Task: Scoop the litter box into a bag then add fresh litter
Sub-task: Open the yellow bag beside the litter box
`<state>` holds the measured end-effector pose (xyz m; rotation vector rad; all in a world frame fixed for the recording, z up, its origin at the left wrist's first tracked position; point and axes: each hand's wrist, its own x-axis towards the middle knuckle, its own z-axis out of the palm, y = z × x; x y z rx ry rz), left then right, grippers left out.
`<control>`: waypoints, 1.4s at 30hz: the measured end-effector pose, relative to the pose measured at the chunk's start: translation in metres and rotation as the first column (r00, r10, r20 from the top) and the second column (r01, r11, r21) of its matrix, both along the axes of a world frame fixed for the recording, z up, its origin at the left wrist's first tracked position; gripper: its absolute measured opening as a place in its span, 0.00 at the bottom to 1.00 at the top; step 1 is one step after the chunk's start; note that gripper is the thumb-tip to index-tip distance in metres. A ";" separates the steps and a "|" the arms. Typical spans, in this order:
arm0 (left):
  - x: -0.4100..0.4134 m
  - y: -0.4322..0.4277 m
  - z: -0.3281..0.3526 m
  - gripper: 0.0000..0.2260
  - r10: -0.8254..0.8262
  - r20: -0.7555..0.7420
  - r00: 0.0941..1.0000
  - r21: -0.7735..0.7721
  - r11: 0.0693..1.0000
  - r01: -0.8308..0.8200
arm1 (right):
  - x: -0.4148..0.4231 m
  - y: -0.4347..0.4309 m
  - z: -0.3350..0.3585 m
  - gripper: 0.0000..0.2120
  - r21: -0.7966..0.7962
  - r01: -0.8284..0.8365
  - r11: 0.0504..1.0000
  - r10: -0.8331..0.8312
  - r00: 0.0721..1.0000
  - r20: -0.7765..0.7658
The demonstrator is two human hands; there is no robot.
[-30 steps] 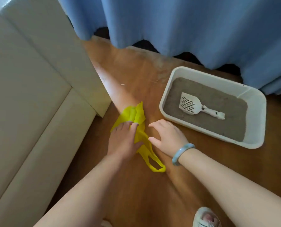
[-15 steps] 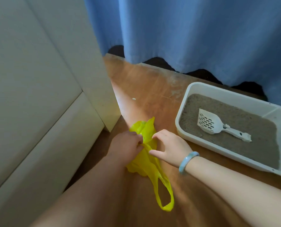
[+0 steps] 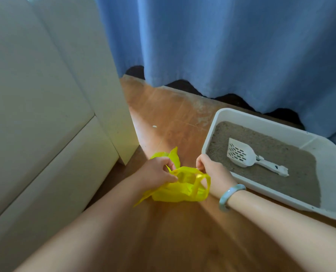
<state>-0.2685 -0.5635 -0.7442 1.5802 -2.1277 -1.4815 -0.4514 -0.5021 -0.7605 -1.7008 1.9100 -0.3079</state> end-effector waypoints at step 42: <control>-0.038 0.009 0.032 0.12 0.207 -0.103 0.973 -0.088 0.972 -0.216 | 0.020 0.043 -0.006 0.33 0.131 -0.202 0.971 0.221 0.963 -0.154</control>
